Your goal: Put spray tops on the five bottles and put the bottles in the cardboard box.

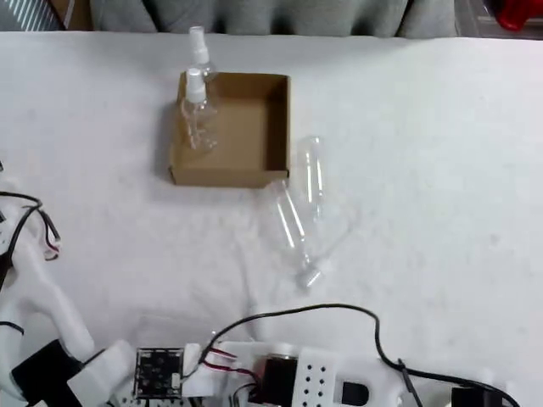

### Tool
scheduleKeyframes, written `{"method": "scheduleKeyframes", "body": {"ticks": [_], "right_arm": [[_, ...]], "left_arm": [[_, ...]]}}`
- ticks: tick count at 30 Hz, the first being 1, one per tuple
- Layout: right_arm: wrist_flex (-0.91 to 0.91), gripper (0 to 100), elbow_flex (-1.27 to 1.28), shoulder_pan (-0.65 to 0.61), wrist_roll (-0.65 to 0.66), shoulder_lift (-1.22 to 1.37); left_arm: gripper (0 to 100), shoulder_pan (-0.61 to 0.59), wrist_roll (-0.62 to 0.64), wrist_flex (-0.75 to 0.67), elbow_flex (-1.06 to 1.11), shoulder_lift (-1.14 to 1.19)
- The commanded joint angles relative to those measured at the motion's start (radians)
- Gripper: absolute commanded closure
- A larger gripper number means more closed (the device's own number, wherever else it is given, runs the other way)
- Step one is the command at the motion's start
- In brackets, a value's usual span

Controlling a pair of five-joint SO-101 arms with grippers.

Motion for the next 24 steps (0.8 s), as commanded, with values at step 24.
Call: {"method": "scheduleKeyframes", "body": {"ticks": [24], "right_arm": [[-0.252,98.3,-0.011,0.229,-0.012,0.232]], "left_arm": [[95,-0.01,0.009,-0.025,0.015,-0.005]]}}
